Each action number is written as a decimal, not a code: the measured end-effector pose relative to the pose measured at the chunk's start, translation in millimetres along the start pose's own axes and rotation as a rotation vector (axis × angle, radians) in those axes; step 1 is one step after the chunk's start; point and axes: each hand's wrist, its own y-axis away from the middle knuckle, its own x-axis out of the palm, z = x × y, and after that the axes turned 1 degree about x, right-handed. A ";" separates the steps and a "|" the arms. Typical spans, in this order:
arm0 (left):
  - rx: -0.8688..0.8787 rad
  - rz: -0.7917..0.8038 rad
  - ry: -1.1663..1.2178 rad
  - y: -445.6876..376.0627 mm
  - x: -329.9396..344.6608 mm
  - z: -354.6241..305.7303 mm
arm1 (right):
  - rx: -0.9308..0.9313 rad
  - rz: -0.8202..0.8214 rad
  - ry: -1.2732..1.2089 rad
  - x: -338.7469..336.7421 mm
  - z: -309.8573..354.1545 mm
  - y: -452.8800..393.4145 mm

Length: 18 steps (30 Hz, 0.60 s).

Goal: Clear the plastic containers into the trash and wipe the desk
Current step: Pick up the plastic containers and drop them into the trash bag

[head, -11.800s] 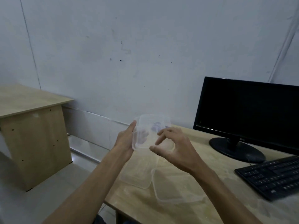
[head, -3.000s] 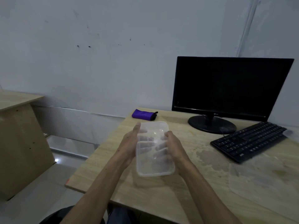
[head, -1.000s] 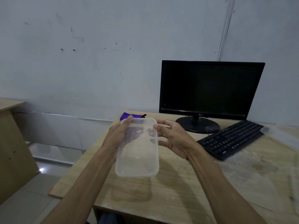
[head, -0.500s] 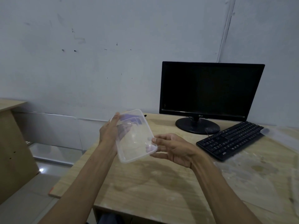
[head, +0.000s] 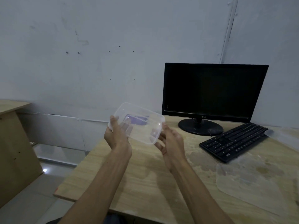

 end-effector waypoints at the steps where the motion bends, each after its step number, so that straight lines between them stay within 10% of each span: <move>1: -0.036 0.082 0.000 1.2 -2.7 -1.6 | -0.025 -0.017 0.013 -1.5 7.8 -5.6; 9: -0.620 0.715 -0.592 -12.5 -31.8 -52.3 | -0.019 0.130 0.347 -26.8 64.7 -20.7; 18: -0.406 0.555 -0.413 -11.1 -21.6 -31.3 | 0.061 0.305 0.154 -26.3 63.3 -8.3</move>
